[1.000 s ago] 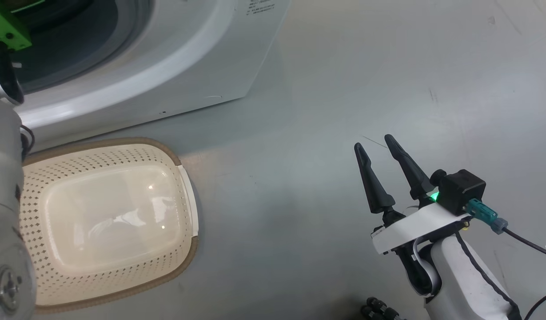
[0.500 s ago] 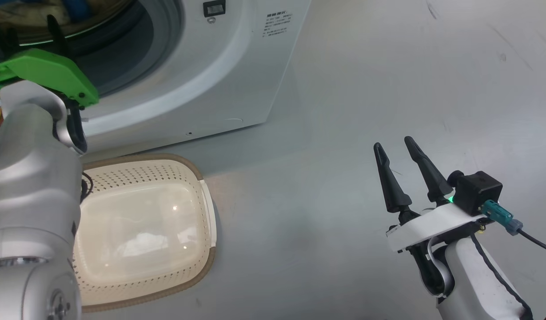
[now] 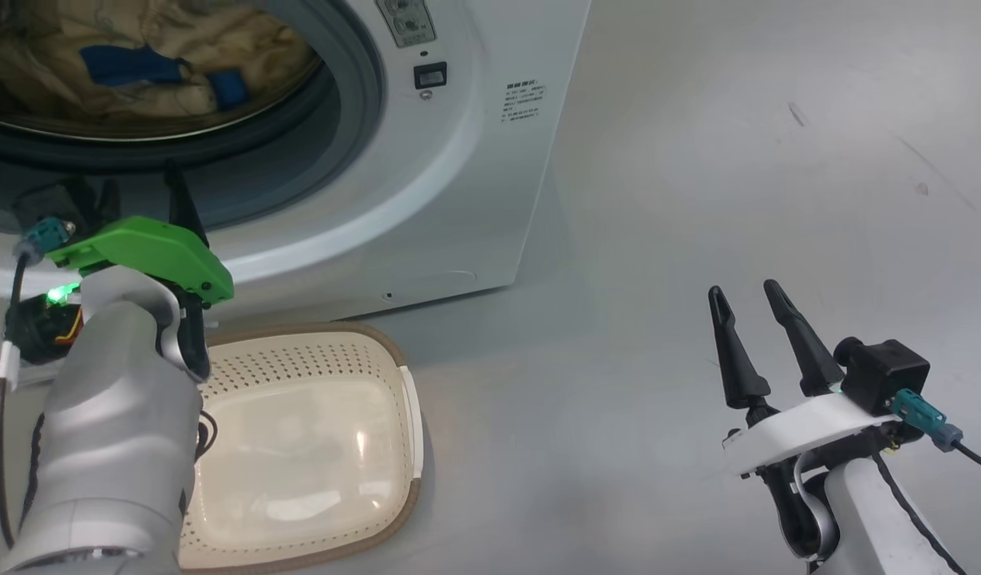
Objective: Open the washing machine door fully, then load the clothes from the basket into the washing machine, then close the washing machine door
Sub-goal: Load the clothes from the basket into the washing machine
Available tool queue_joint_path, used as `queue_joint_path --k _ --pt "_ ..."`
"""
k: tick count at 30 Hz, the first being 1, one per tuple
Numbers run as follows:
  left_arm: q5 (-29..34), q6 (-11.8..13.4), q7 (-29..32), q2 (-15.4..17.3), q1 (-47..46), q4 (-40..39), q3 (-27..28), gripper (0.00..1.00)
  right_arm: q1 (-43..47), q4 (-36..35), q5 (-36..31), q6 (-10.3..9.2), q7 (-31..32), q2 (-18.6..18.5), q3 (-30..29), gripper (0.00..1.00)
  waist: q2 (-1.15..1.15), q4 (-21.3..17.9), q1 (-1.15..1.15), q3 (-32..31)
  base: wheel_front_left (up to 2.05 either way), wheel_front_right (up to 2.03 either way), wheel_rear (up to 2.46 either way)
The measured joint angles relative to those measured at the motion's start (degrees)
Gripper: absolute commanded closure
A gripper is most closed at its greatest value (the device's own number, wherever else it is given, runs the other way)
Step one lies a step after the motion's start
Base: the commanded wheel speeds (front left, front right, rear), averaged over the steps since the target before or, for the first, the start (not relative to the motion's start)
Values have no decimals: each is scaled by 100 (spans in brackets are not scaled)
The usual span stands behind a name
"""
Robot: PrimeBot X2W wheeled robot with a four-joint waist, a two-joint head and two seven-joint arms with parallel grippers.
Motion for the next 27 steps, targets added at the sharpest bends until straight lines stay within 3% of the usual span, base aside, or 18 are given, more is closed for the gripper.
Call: queue_joint_path --k 11,27 --pt "-83 -234 0 -37 1083 -722 -67 0 389 33 -34 0 0 -13 -172 0 0 216 0 -664 0 0 0" --pt "-15 -293 0 -51 2752 -1920 -423 0 885 11 -79 0 0 -113 -331 0 0 534 0 -1376 0 0 0"
